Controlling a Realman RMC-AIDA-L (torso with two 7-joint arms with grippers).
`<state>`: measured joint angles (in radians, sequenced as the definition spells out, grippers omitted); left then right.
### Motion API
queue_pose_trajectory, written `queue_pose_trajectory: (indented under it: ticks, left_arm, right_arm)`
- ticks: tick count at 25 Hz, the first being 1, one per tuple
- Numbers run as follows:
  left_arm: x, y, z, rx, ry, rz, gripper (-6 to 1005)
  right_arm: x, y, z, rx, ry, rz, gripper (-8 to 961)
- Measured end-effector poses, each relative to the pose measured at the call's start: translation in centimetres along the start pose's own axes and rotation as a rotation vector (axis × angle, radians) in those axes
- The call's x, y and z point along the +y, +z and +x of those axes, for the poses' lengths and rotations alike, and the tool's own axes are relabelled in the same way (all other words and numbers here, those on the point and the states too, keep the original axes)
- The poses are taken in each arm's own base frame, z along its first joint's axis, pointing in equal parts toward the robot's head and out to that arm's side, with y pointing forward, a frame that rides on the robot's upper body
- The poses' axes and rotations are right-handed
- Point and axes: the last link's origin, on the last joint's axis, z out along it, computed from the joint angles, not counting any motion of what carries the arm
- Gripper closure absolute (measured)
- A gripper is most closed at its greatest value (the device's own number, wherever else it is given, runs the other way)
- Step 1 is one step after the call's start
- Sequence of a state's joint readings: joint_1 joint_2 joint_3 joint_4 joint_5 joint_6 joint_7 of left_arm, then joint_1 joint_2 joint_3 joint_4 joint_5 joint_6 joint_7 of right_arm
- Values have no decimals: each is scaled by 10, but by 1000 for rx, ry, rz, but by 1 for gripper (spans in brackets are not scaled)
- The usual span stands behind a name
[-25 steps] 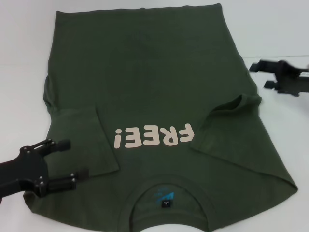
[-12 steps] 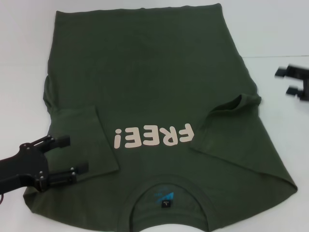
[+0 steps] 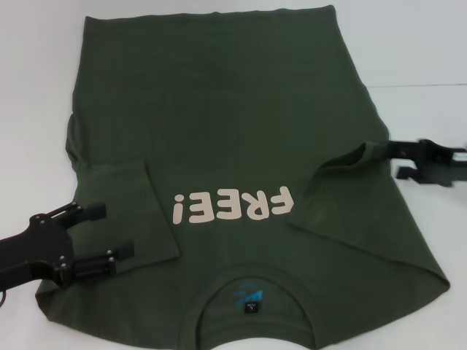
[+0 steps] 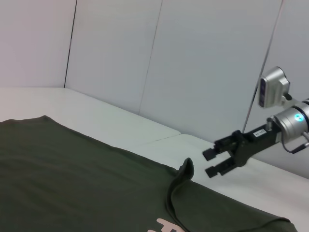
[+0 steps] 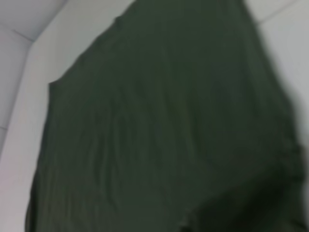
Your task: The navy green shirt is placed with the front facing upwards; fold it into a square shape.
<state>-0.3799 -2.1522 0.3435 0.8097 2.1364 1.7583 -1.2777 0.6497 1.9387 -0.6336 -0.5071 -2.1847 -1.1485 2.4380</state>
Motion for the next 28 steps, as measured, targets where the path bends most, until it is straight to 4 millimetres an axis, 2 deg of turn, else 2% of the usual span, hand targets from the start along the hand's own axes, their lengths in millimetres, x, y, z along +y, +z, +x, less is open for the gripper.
queue_pose_trajectory:
  ticks: [3, 4, 5, 6, 11, 16, 18, 21, 26, 27, 28]
  left_arm:
    - [0, 0, 0, 0, 1, 0, 62]
    - [0, 0, 0, 0, 1, 0, 62]
    - [0, 0, 0, 0, 1, 0, 62]
    - [0, 0, 0, -1, 0, 1, 63]
    - [0, -1, -2, -2, 2, 5, 63]
    - [-1, -2, -2, -5, 2, 15, 62]
    - [-2, -1, -2, -4, 1, 22, 62]
    - [-6, -3, -1, 19, -21, 54, 62]
    - [-20, -11, 9, 59, -174, 116, 63]
    - [-23, -14, 12, 65, -213, 117, 63]
    - [-24, -16, 14, 65, -238, 113, 63]
  right_arm:
    - [16, 15, -5, -14, -23, -12, 115]
    - [27, 26, -7, -19, -45, -10, 115]
    - [27, 26, -7, -19, -45, -10, 114]
    - [34, 36, -9, -28, -68, 4, 114]
    - [49, 54, -10, -67, -107, 15, 114]
    - [56, 58, -16, -124, -118, -11, 114]
    - [58, 54, -20, -173, -113, -52, 113]
    - [57, 38, -28, -273, -116, -151, 113]
    - [43, -11, -27, -452, -181, -320, 113]
    - [35, -33, -21, -498, -219, -368, 113]
    - [35, -33, -21, -498, -219, -368, 113]
